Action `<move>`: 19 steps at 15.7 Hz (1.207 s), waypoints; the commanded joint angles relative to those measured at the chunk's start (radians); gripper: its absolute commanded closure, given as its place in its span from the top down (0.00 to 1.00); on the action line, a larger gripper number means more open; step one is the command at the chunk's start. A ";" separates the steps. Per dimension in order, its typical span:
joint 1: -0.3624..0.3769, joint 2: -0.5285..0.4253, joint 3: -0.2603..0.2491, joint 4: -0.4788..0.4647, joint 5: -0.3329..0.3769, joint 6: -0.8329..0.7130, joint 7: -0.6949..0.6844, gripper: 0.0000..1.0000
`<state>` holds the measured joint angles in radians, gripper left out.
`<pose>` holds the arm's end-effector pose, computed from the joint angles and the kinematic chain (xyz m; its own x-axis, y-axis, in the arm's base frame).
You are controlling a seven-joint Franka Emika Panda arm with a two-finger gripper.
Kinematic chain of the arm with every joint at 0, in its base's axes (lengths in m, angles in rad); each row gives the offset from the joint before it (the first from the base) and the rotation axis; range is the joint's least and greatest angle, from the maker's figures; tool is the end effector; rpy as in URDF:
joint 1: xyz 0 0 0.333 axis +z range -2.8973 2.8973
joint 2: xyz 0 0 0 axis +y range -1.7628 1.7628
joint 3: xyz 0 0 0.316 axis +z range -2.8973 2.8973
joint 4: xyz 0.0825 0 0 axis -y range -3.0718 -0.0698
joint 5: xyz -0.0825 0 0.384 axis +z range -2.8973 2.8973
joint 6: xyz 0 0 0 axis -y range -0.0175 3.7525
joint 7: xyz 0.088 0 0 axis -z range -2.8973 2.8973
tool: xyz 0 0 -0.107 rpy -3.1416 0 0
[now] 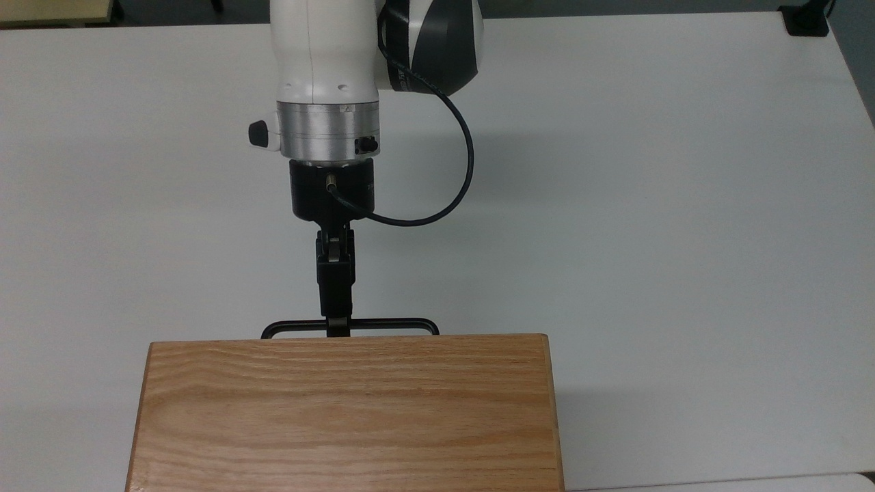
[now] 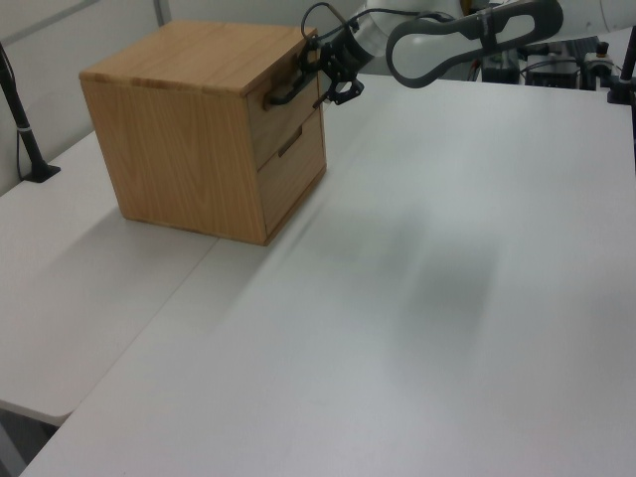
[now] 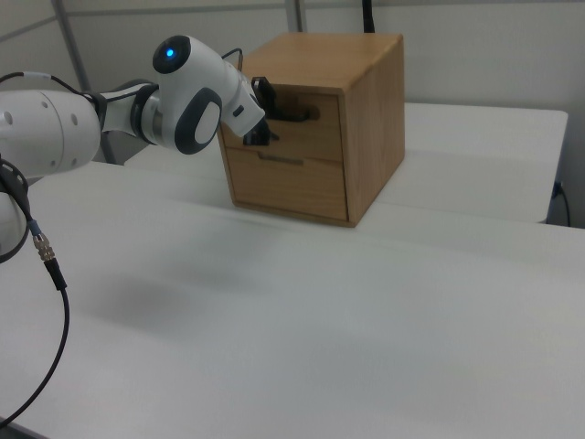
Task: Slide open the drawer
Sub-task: 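Hook the black handle and pull the upper drawer outward along its rails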
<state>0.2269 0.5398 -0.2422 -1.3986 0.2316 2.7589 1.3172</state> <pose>0.7566 0.0249 0.5008 0.1073 -0.9897 0.0945 -0.6600 -0.1419 -0.7377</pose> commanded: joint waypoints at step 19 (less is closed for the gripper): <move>0.023 -0.532 -0.012 -0.531 -0.017 -0.097 -0.197 0.01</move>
<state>0.2418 0.2306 -0.2396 -1.7581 0.2314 2.7387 1.2347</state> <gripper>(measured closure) 0.833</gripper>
